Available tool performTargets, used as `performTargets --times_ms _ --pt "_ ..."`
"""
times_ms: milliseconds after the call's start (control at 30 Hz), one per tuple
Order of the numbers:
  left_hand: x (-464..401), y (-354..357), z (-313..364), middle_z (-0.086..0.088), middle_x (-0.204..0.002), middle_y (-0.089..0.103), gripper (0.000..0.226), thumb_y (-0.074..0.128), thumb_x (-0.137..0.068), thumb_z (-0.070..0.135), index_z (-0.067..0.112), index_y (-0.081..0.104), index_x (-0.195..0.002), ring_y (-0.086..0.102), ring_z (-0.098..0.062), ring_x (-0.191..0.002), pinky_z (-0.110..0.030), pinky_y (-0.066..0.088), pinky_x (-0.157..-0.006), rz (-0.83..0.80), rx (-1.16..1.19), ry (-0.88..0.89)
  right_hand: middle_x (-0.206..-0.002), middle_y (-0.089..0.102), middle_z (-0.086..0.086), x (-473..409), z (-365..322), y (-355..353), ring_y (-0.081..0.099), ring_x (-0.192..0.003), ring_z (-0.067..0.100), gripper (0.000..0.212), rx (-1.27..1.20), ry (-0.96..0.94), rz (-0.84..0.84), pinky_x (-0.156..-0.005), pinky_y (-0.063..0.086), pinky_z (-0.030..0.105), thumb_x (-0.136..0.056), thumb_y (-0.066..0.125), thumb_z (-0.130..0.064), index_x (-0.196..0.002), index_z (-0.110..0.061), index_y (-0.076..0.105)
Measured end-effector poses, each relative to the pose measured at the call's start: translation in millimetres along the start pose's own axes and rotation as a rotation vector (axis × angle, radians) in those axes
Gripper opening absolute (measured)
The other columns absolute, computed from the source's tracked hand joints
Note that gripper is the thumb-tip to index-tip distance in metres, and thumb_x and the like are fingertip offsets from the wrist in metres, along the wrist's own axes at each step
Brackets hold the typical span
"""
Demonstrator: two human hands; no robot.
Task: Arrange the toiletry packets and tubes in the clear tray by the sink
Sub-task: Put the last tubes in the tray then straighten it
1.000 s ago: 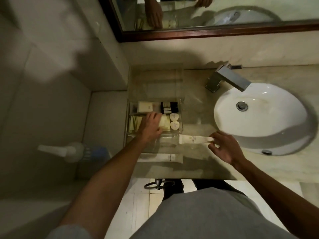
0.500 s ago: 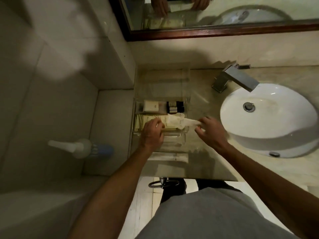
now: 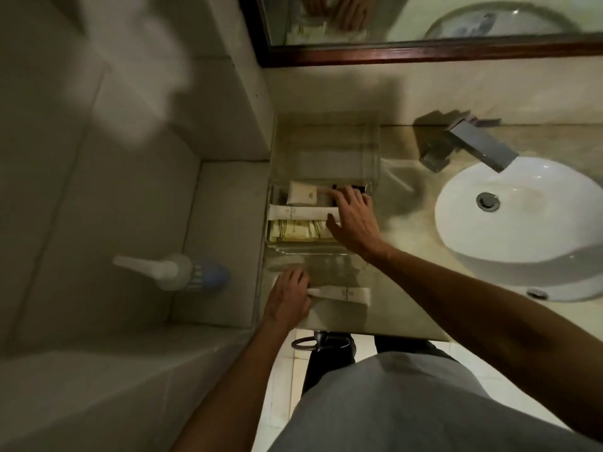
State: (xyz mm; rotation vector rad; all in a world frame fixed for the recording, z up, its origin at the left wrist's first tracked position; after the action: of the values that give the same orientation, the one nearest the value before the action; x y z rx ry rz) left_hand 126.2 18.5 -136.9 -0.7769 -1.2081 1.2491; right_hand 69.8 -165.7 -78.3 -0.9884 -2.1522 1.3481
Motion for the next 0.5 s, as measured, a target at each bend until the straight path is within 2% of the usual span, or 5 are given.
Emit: performTargets --times_ms 100,233,367,433,500 --pt "-13 -31 10 -0.006 -0.091 0.059 0.013 0.057 -0.082 0.024 0.015 0.057 -0.091 0.055 -0.026 -0.083 -0.037 0.042 -0.076 0.213 0.028 0.065 -0.122 0.055 0.005 32 0 -16 0.049 -0.111 0.021 0.043 -0.072 -0.052 0.017 -0.096 0.043 0.042 -0.093 0.051 -0.044 -0.128 -0.020 0.054" --pt "-60 -90 11 -0.007 -0.089 0.059 0.019 0.044 -0.082 0.021 0.015 0.056 -0.095 0.053 -0.026 -0.083 -0.038 0.040 -0.075 0.449 -0.024 0.051 -0.128 0.057 0.003 57 4 -6 0.050 -0.116 0.019 0.056 -0.025 -0.126 -0.187 -0.100 0.042 0.042 -0.096 0.041 -0.059 -0.135 -0.021 0.053" --pt "-96 -99 -11 -0.007 -0.108 0.056 0.030 0.050 -0.086 0.020 0.014 0.058 -0.114 0.053 -0.026 -0.096 -0.037 0.041 -0.084 0.322 -0.034 -0.027 -0.129 0.055 0.006 37 19 -3 0.053 -0.114 0.022 0.041 0.050 -0.117 -0.180 -0.096 0.045 0.040 -0.100 0.048 -0.041 -0.136 -0.022 0.050" --pt "-99 -90 -23 -0.005 -0.119 0.049 0.036 0.049 -0.089 0.024 0.018 0.052 -0.124 0.049 -0.024 -0.103 -0.036 0.044 -0.088 0.242 0.007 -0.075 -0.127 0.054 0.007 28 20 5 0.051 -0.108 0.020 0.042 0.084 -0.126 -0.204 -0.092 0.046 0.038 -0.099 0.048 -0.041 -0.136 -0.022 0.048" --pt "-97 -79 -31 -0.005 -0.126 0.044 0.043 0.051 -0.089 0.029 0.020 0.047 -0.131 0.046 -0.023 -0.109 -0.038 0.045 -0.094 0.171 0.053 -0.081 -0.129 0.050 0.007 26 20 15 0.048 -0.110 0.020 0.050 0.149 -0.130 -0.247 -0.096 0.045 0.039 -0.096 0.049 -0.048 -0.139 -0.023 0.045"
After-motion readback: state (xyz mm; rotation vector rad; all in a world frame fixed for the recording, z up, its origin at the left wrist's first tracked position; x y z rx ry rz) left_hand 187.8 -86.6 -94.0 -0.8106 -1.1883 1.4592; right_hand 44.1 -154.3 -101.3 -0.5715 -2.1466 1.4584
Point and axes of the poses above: each hand's wrist, its own x-axis away from the middle knuckle, its own y-axis out of the palm, z = x × y, the point moved 10 cm from there along -x, towards the middle knuckle
